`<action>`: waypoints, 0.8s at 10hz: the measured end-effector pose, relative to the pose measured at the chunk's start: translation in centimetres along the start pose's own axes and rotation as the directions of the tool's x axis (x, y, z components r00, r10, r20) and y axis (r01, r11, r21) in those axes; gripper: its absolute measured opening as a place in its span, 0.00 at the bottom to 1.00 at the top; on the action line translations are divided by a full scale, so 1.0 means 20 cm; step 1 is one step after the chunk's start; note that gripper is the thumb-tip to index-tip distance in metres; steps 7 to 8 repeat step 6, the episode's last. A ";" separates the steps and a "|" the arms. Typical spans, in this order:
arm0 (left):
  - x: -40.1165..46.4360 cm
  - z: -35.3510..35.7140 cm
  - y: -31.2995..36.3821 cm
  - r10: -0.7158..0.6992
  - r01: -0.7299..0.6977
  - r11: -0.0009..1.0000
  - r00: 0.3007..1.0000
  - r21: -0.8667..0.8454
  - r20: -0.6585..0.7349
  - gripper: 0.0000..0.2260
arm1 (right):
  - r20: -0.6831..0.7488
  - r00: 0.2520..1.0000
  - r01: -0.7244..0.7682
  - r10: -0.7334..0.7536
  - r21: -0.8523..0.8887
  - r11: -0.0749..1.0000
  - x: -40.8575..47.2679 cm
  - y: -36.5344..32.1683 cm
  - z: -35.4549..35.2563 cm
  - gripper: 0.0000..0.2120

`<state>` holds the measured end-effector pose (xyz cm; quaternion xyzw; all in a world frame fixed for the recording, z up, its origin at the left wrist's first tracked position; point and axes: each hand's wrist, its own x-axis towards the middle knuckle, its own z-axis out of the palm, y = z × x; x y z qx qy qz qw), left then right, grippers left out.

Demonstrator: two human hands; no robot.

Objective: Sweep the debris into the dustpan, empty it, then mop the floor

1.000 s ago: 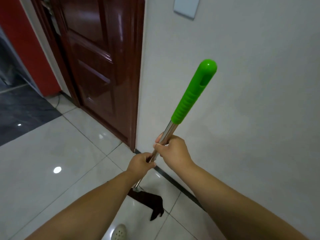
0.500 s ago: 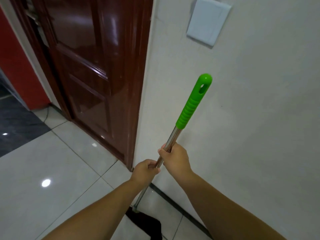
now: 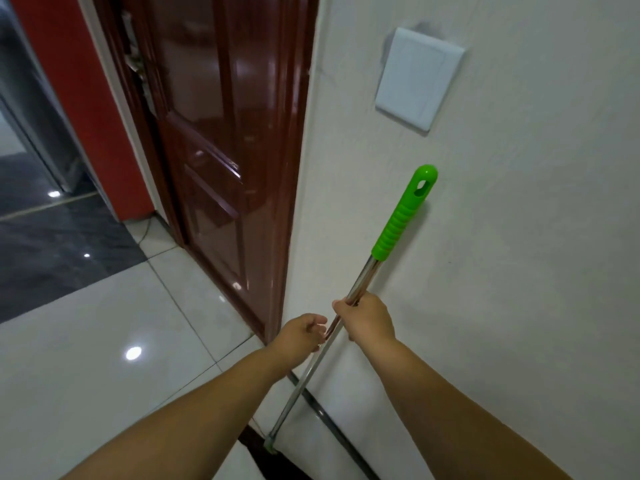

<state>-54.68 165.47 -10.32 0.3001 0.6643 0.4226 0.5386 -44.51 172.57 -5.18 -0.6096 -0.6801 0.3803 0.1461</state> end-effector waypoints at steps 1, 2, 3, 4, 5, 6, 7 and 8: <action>0.02 0.05 0.03 -0.015 0.014 1.000 1.000 -0.006 -0.014 0.15 | 0.048 0.999 0.021 -0.021 0.005 1.000 0.05 0.02 -0.05 0.09; 0.03 0.09 0.05 -0.031 0.031 0.999 0.999 0.007 -0.029 0.16 | 0.041 0.999 0.035 -0.035 -0.009 0.999 0.09 0.04 -0.09 0.10; 0.04 0.12 0.06 -0.035 0.035 0.999 0.998 0.002 -0.045 0.15 | 0.047 0.997 0.055 -0.054 -0.027 0.998 0.12 0.08 -0.11 0.11; 0.04 0.12 0.07 -0.056 0.056 0.998 0.997 -0.012 -0.046 0.15 | 0.074 0.995 0.062 -0.061 -0.011 0.998 0.13 0.09 -0.11 0.11; 0.01 0.11 0.05 -0.066 0.065 0.997 0.997 -0.035 -0.045 0.12 | 0.107 0.993 0.055 -0.055 0.007 0.998 0.12 0.12 -0.12 0.09; -0.03 0.09 0.04 -0.047 0.045 0.998 0.997 -0.034 -0.059 0.10 | 0.144 0.990 0.005 -0.007 0.009 1.000 0.09 0.16 -0.12 0.09; -0.03 0.09 0.04 -0.047 0.045 0.998 0.997 -0.034 -0.059 0.10 | 0.144 0.990 0.005 -0.007 0.009 1.000 0.09 0.16 -0.12 0.09; -0.03 0.09 0.04 -0.047 0.045 0.998 0.997 -0.034 -0.059 0.10 | 0.144 0.990 0.005 -0.007 0.009 1.000 0.09 0.16 -0.12 0.09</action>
